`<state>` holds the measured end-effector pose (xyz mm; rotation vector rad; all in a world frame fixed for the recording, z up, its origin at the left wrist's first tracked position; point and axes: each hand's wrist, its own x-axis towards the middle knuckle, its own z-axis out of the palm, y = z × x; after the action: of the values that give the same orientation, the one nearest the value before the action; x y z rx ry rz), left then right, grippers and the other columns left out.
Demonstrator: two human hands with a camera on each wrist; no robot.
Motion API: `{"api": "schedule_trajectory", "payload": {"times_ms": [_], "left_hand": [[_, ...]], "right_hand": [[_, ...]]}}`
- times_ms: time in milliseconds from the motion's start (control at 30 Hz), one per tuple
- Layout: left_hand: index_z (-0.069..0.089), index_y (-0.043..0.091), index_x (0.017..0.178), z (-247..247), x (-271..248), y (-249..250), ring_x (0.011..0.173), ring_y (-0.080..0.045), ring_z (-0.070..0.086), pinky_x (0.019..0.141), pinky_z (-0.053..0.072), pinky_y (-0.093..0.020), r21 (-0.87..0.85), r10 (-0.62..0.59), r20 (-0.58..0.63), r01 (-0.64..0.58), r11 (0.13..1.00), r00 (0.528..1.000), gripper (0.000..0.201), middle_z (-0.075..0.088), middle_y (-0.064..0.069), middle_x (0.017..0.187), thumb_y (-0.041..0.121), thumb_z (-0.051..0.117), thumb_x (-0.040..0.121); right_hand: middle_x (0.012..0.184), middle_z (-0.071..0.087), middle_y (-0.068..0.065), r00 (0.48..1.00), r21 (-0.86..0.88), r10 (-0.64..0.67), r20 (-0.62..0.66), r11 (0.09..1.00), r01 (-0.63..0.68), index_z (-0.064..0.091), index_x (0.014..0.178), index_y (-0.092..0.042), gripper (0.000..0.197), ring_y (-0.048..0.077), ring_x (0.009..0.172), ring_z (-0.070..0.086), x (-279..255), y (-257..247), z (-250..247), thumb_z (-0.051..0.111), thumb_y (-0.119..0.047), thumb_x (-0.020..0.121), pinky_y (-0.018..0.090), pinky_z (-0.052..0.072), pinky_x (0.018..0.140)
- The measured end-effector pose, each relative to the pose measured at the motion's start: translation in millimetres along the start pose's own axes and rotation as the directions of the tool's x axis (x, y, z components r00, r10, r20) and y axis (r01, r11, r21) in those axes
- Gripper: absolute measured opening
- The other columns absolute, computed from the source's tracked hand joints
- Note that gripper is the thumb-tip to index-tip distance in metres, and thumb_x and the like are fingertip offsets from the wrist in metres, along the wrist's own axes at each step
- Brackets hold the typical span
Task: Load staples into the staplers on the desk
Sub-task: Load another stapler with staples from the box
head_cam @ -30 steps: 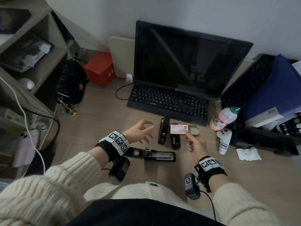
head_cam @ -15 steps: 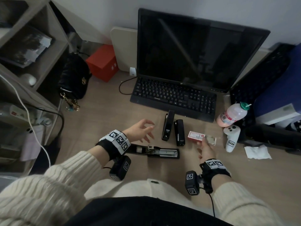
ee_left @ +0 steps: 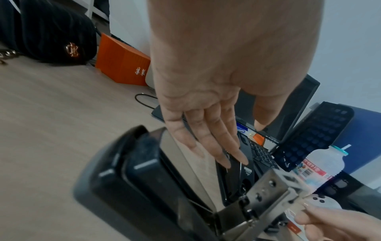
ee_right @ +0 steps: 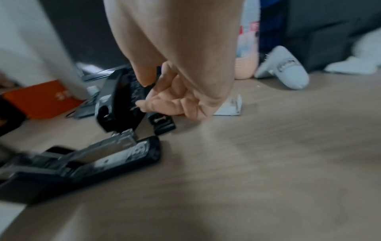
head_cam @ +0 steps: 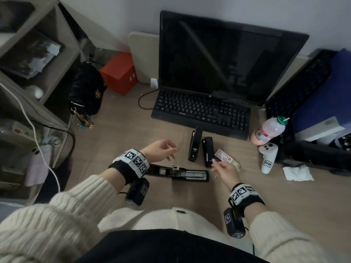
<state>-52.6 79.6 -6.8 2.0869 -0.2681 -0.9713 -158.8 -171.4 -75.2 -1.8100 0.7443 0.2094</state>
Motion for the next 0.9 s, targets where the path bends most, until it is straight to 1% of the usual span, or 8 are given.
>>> {"api": "schedule_trajectory", "payload": {"times_ms": [100, 233, 333, 433, 533, 600, 767, 900], "left_hand": [[0.060, 0.016, 0.112, -5, -4, -8, 0.092, -0.014, 0.069, 0.082, 0.054, -0.032, 0.075, -0.020, -0.032, 0.022, 0.997, 0.999, 0.038, 0.073, 0.004, 0.095, 0.049, 0.055, 0.094], [0.062, 0.022, 0.110, -9, -18, -12, 0.095, -0.011, 0.066, 0.094, 0.052, -0.035, 0.233, -0.122, -0.007, 0.120, 0.965, 0.992, 0.053, 0.072, 0.008, 0.099, 0.068, 0.055, 0.085], [0.065, 0.021, 0.115, -6, -27, -12, 0.106, -0.017, 0.061, 0.097, 0.049, -0.033, 0.412, -0.165, -0.002, 0.151, 0.899, 0.986, 0.057, 0.067, 0.003, 0.113, 0.068, 0.055, 0.085], [0.062, 0.023, 0.117, -3, -30, -12, 0.107, -0.015, 0.060, 0.096, 0.049, -0.033, 0.391, -0.137, -0.003, 0.127, 0.912, 0.991, 0.056, 0.064, 0.005, 0.118, 0.068, 0.057, 0.083], [0.059, 0.029, 0.117, -2, -35, -13, 0.107, -0.013, 0.060, 0.097, 0.049, -0.033, 0.377, -0.161, 0.021, 0.141, 0.915, 0.987, 0.069, 0.062, 0.009, 0.115, 0.081, 0.057, 0.072], [0.059, 0.031, 0.116, -3, -38, -16, 0.105, -0.015, 0.060, 0.096, 0.050, -0.033, 0.494, -0.207, 0.042, 0.160, 0.855, 0.977, 0.075, 0.063, 0.009, 0.114, 0.085, 0.058, 0.064], [0.055, 0.027, 0.121, -1, -42, -27, 0.105, -0.021, 0.062, 0.076, 0.046, -0.030, 0.783, -0.236, -0.008, 0.153, 0.603, 0.972, 0.065, 0.063, 0.003, 0.115, 0.063, 0.075, 0.070], [0.059, 0.028, 0.117, 7, -42, -36, 0.106, -0.024, 0.062, 0.074, 0.046, -0.033, 0.766, -0.138, -0.105, 0.169, 0.621, 0.985, 0.041, 0.064, 0.000, 0.115, 0.046, 0.071, 0.081]], "right_hand": [[0.096, 0.068, 0.000, 0.990, -0.161, -0.096, 0.103, 0.981, 0.112, 0.069, 0.101, -0.011, 0.022, 0.017, 0.091, 0.062, -6, 3, 10, 0.065, -0.029, 0.090, 0.026, 0.047, 0.081], [0.124, 0.053, -0.001, 0.960, -0.424, -0.099, 0.262, 0.882, 0.206, 0.061, 0.123, -0.018, 0.041, 0.015, 0.114, 0.053, -13, 10, 18, 0.069, -0.033, 0.086, 0.023, 0.038, 0.099], [0.132, 0.045, -0.003, 0.922, -0.589, -0.094, 0.374, 0.744, 0.315, 0.053, 0.132, -0.017, 0.053, 0.011, 0.110, 0.050, -22, 6, 23, 0.067, -0.039, 0.087, 0.014, 0.032, 0.087], [0.135, 0.043, -0.002, 0.906, -0.663, -0.112, 0.409, 0.646, 0.379, 0.048, 0.135, -0.016, 0.057, 0.013, 0.113, 0.050, -25, 2, 26, 0.066, -0.040, 0.087, 0.009, 0.026, 0.079], [0.138, 0.041, -0.003, 0.914, -0.692, -0.128, 0.384, 0.616, 0.377, 0.045, 0.139, -0.017, 0.062, 0.016, 0.122, 0.049, -26, 2, 29, 0.066, -0.041, 0.086, 0.016, 0.032, 0.091], [0.144, 0.036, -0.005, 0.917, -0.724, -0.108, 0.383, 0.582, 0.370, 0.039, 0.142, -0.019, 0.069, 0.017, 0.127, 0.045, -26, 5, 30, 0.066, -0.044, 0.085, 0.025, 0.035, 0.100], [0.151, 0.028, -0.007, 0.922, -0.796, -0.093, 0.376, 0.477, 0.372, 0.028, 0.147, -0.020, 0.080, 0.017, 0.129, 0.045, -23, 9, 32, 0.066, -0.049, 0.083, 0.029, 0.041, 0.098], [0.144, 0.034, -0.003, 0.931, -0.781, -0.116, 0.347, 0.514, 0.355, 0.036, 0.140, -0.016, 0.074, 0.022, 0.118, 0.054, -18, 20, 37, 0.067, -0.050, 0.082, 0.034, 0.047, 0.093]]}}
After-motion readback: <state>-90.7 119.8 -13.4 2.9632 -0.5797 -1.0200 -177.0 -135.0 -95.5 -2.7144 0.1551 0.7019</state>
